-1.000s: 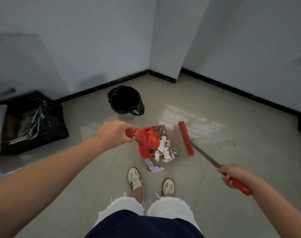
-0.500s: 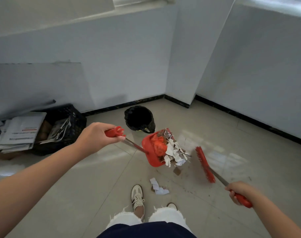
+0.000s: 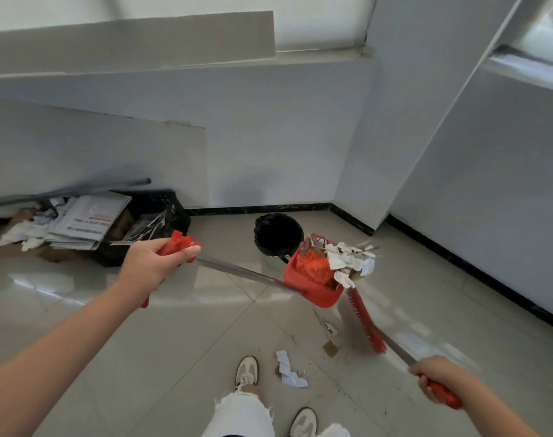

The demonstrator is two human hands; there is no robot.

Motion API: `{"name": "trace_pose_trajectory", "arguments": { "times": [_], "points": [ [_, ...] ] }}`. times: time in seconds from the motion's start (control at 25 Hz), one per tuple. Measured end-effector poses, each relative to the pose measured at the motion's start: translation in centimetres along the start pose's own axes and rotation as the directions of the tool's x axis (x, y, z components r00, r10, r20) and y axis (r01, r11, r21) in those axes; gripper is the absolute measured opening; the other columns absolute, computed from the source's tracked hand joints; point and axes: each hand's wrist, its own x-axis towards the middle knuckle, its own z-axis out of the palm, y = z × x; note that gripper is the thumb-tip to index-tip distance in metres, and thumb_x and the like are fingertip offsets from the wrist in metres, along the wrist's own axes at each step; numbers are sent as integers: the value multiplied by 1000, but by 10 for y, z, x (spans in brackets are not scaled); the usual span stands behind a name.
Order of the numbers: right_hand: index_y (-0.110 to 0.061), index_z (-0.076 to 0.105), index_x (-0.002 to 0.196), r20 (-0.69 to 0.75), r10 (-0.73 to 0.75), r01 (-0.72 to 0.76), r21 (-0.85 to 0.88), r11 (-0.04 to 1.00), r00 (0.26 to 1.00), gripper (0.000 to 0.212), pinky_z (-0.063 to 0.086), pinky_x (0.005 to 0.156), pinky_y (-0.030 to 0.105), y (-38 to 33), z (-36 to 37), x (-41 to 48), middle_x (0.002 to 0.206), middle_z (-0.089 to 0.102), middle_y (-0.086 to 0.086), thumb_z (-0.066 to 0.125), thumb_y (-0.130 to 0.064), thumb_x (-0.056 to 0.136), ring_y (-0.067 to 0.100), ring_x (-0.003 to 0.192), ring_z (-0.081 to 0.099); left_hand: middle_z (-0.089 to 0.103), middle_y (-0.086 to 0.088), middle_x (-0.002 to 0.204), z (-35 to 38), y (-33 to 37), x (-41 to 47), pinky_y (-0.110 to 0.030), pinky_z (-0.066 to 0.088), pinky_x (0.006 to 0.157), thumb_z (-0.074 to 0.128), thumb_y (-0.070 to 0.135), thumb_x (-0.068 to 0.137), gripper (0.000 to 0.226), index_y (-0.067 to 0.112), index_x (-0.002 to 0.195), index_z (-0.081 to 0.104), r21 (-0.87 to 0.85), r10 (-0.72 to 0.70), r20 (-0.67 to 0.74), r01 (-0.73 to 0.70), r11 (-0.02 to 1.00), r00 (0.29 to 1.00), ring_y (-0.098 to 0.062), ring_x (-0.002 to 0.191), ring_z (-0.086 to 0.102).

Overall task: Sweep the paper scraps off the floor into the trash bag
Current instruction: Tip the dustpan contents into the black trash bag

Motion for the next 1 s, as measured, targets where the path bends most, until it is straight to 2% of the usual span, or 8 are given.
{"name": "trace_pose_trajectory", "arguments": {
  "times": [0.12,0.28,0.32,0.4,0.52,0.64,0.84,1.0],
  "points": [
    [-2,47,87,9,-29,30,-98,995,1000,6,35,36,14,-18,10,-5,40,42,7,52,0,90,13,25,38,30,-4,46,-7,-20,-2,-16,19,36,82,31,74,25,8,71,73,-150,-143,-58,132,980,988,-15,36,23],
    [-4,47,88,22,-55,58,-185,981,998,7,34,36,14,-40,26,-14,40,41,5,53,-1,89,13,27,38,28,-4,48,-3,-38,5,-19,18,39,80,33,75,38,22,43,62,-252,-251,-81,224,942,965,-15,38,20],
    [-4,47,87,22,-56,60,-201,978,998,8,33,35,14,-45,30,-15,40,42,4,53,-1,89,13,26,38,29,-4,47,-3,-45,9,-20,19,40,81,35,74,40,19,44,60,-266,-283,-92,250,931,955,-16,39,21],
    [-2,48,87,26,-54,58,-242,968,998,7,33,36,14,-54,35,-15,40,43,4,55,0,87,14,27,39,29,-4,43,-1,-61,15,-20,20,39,81,41,70,40,7,64,61,-312,-352,-119,302,901,928,-16,38,21],
    [-1,53,93,37,-62,71,-318,945,997,8,34,41,16,-66,40,-11,42,44,6,56,-2,85,15,33,41,29,-3,42,3,-84,18,-18,20,37,81,43,69,40,11,83,62,-390,-442,-123,366,845,889,-15,36,20],
    [-2,53,84,44,-94,103,-391,915,995,4,33,39,15,-74,47,-11,41,43,5,56,0,84,15,31,40,31,-5,46,10,-98,18,-20,21,38,80,40,72,39,6,72,60,-453,-501,-108,406,794,859,-16,37,22],
    [0,53,82,48,-107,117,-469,875,993,5,33,38,16,-83,54,-12,39,43,5,57,2,82,15,28,40,30,-5,49,17,-101,22,-27,21,47,79,40,73,36,21,48,63,-521,-581,-69,467,715,811,-15,39,23],
    [-1,53,85,57,-86,103,-464,880,995,5,33,40,16,-84,55,-11,39,42,5,56,2,83,15,31,39,32,-3,50,20,-121,20,-28,23,47,81,39,72,37,18,55,56,-574,-641,-68,495,652,764,-12,36,23]
  ]
}}
